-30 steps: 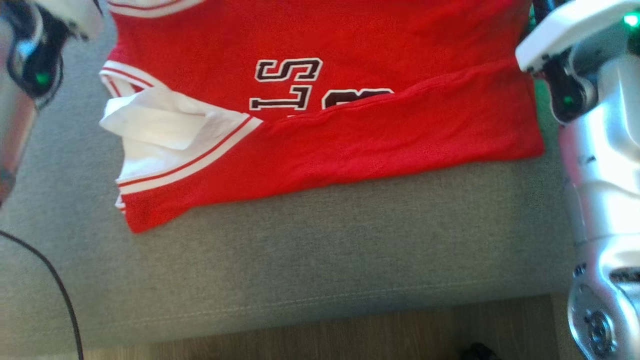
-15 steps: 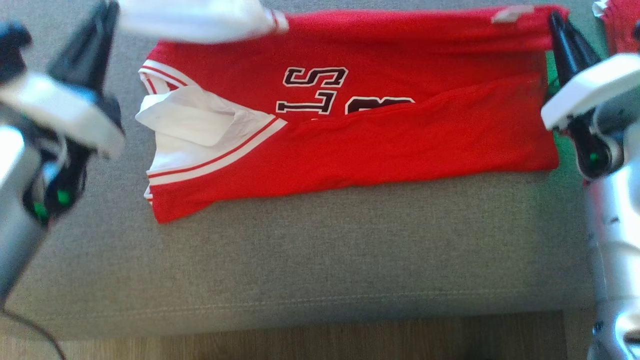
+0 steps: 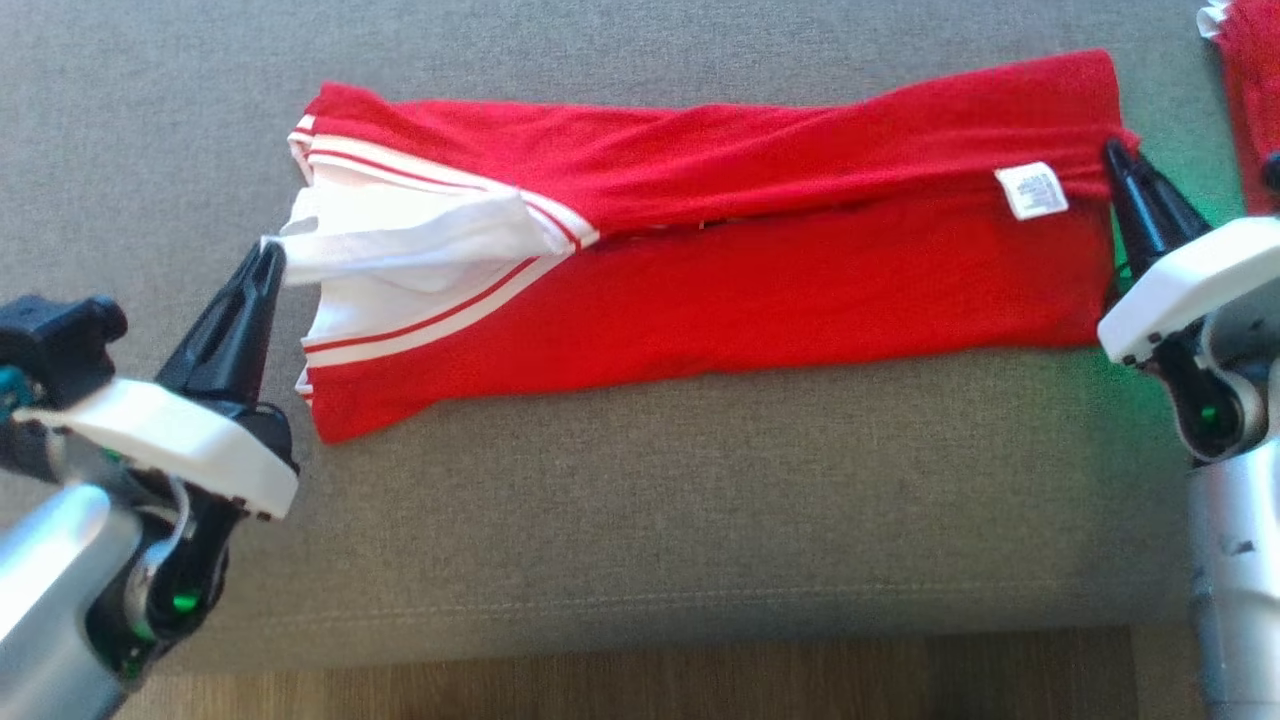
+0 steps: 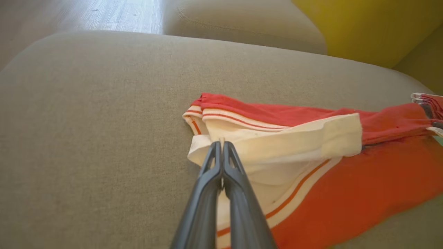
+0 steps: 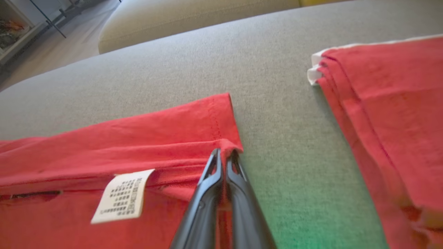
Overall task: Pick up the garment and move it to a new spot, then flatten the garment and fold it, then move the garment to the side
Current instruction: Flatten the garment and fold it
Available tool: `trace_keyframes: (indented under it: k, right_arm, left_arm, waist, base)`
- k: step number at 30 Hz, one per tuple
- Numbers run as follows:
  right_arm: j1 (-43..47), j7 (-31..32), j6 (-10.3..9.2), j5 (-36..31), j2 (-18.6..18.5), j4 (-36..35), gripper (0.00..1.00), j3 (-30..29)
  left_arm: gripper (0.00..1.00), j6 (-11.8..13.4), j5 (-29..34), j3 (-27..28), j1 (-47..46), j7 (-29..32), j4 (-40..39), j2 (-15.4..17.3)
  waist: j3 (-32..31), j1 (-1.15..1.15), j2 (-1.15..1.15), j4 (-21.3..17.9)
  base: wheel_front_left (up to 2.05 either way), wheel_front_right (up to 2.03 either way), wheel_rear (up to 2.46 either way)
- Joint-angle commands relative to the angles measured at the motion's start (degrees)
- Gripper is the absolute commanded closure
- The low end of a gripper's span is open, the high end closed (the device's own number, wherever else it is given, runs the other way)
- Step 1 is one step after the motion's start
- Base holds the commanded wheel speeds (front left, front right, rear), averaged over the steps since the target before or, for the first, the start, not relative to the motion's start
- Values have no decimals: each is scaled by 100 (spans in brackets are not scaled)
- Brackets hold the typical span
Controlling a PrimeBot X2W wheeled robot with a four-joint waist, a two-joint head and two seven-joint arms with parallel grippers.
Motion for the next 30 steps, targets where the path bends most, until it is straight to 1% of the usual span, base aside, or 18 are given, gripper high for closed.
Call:
trace_keyframes:
  k: [1, 2, 3, 4, 5, 6, 7, 10, 12, 15, 19, 20, 21, 24, 26, 30]
  right_arm:
    - [103, 106, -2, -66, 52, -269, 100, 33]
    - [136, 137, -2, -90, 76, -299, 100, 30]
    - [136, 137, -2, -90, 76, -299, 100, 30]
    - [165, 160, -2, -113, 99, -325, 81, 41]
    - [195, 172, -2, -133, 122, -343, 58, 50]
    - [223, 179, -2, -147, 147, -354, 0, 54]
    - [253, 168, -2, -163, 170, -369, 0, 42]
    - [395, 146, -2, -179, 215, -447, 0, -27]
    - [533, 145, -2, -168, 241, -528, 0, -84]
    - [772, 180, -2, -108, 321, -640, 0, -205]
    - [978, 204, -2, -122, 463, -589, 0, -429]
    - [990, 200, -2, -118, 507, -530, 0, -502]
    - [949, 209, -2, -59, 590, -358, 0, -639]
    - [817, 185, -2, -122, 655, -3, 0, -881]
    - [678, 167, -2, -205, 679, 268, 0, -1018]
    - [337, 134, -2, -416, 699, 841, 0, -1277]
  left_arm:
    - [100, 54, 31, 423, -29, -69, -69, 135]
    - [100, 53, 57, 471, 26, -69, -14, 46]
    - [100, 53, 57, 471, 26, -69, -14, 46]
    - [100, 65, 108, 514, 74, -70, 64, -42]
    - [76, 91, 160, 549, 119, -70, 156, -137]
    - [25, 92, 181, 588, 161, -70, 235, -258]
    - [0, 75, 190, 620, 203, -71, 304, -381]
    - [0, 75, 240, 710, 337, -71, 517, -691]
    - [0, 162, 375, 734, 434, -71, 636, -816]
    - [0, 402, 742, 820, 630, -71, 734, -964]
    - [0, 728, 1306, 1018, 1014, -72, 691, -1261]
    - [0, 799, 1479, 1056, 1113, -72, 656, -1340]
    - [0, 925, 1825, 1114, 1313, -72, 566, -1503]
    - [0, 1027, 2275, 1173, 1575, -72, 431, -1781]
    - [0, 1033, 2476, 1200, 1740, -72, 383, -1964]
    - [0, 980, 2673, 1423, 1976, -72, 326, -2301]
  waist:
    - [0, 0, 0, -1]
    - [-4, 0, 0, -1]
    - [-4, 0, 0, -1]
    - [-12, 0, 0, -4]
    - [-30, 0, 0, -8]
    - [-58, 0, 0, -13]
    - [-95, 0, 0, -18]
    - [-251, 0, 0, -36]
    - [-399, 0, 0, -56]
    - [-665, 0, 0, -90]
    - [-1028, 0, 0, -98]
    - [-1111, 0, 0, -85]
    - [-1249, 0, 0, -49]
    - [-1405, 0, 0, 72]
    - [-1465, 0, 0, 182]
    - [-1499, 0, 0, 431]
  base:
    - [0, 0, 0]
    - [0, 0, 0]
    - [0, 0, 0]
    - [0, 0, 0]
    - [0, 0, 0]
    - [0, 0, 0]
    - [0, 0, 0]
    - [0, 0, 0]
    - [0, 0, 0]
    - [0, 0, 0]
    - [0, 0, 0]
    - [0, 0, 0]
    - [0, 0, 0]
    - [0, 0, 0]
    - [0, 0, 0]
    - [0, 0, 0]
